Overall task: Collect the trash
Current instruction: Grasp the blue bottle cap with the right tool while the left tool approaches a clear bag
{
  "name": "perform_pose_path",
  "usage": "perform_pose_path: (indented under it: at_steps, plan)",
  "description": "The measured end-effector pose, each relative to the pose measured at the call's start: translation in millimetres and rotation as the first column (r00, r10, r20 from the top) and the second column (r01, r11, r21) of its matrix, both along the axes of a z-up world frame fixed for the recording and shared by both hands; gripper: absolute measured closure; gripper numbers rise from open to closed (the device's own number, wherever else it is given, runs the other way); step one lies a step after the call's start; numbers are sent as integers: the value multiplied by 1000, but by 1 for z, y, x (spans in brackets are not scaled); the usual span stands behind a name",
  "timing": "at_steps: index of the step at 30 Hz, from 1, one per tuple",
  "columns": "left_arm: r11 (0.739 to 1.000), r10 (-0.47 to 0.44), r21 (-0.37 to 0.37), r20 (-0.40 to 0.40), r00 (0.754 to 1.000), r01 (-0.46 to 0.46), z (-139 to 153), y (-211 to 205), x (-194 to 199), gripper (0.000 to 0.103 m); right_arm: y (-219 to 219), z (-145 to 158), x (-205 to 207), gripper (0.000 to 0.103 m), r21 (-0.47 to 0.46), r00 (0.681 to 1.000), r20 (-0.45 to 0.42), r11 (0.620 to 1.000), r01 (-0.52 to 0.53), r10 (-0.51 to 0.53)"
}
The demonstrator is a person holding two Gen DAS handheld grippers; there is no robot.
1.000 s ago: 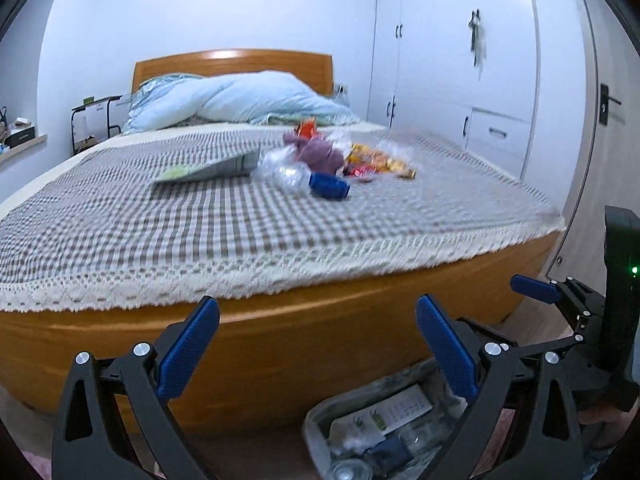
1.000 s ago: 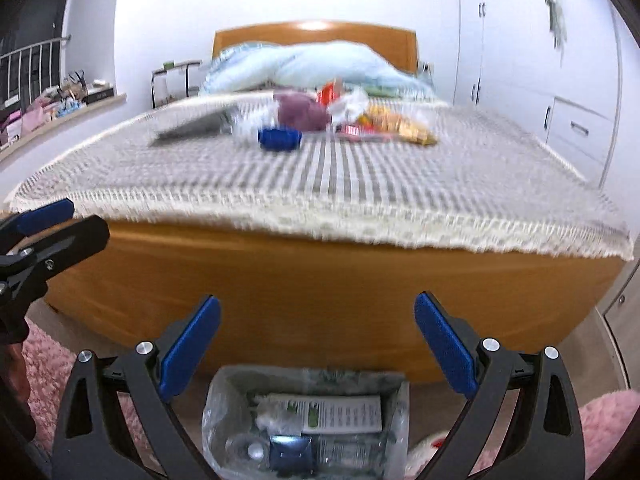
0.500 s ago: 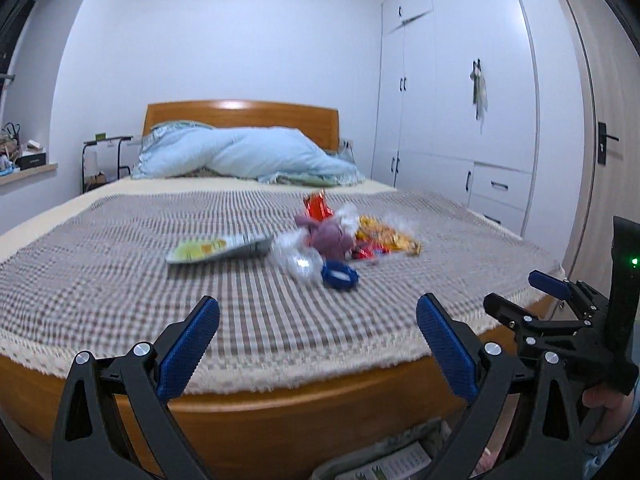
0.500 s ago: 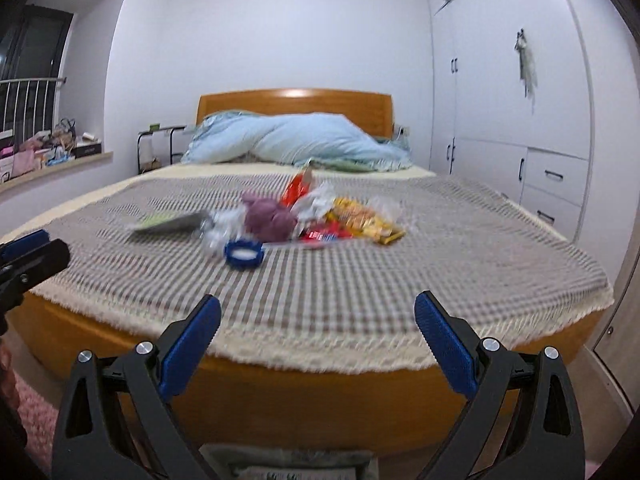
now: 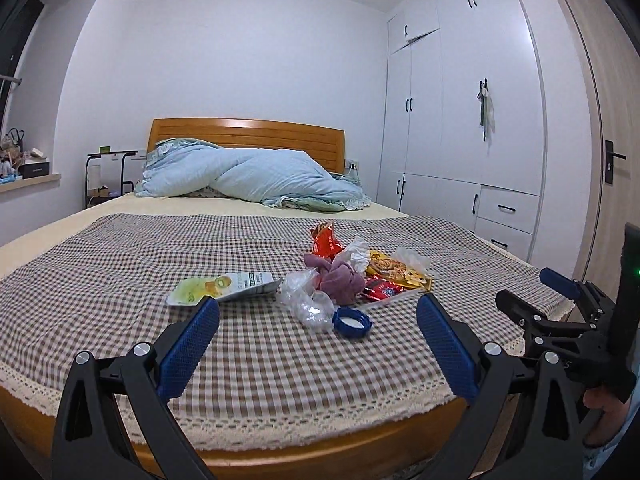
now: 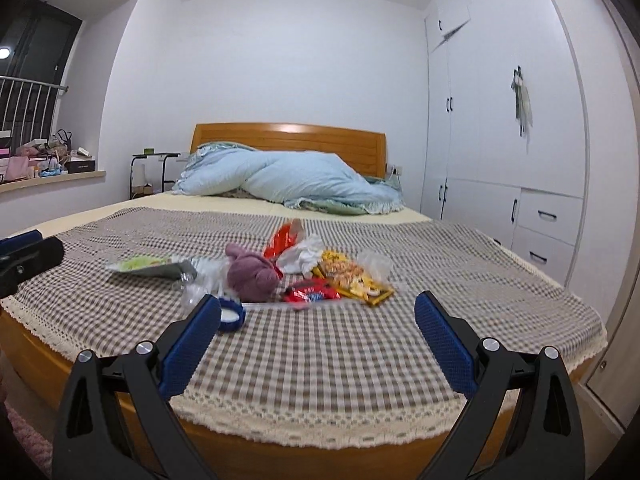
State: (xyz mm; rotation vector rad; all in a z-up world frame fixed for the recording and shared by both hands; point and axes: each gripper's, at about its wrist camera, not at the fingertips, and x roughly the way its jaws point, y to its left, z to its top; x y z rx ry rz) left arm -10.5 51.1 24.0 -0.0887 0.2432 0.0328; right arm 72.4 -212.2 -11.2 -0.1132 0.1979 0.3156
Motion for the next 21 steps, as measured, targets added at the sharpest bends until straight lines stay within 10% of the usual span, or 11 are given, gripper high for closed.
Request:
perform_pose_path:
  at_steps: [21]
  plan:
    - [1000, 8, 3, 21, 1000, -8, 13, 17, 82, 8, 30, 18, 70, 10, 38, 993, 48, 993, 110, -112]
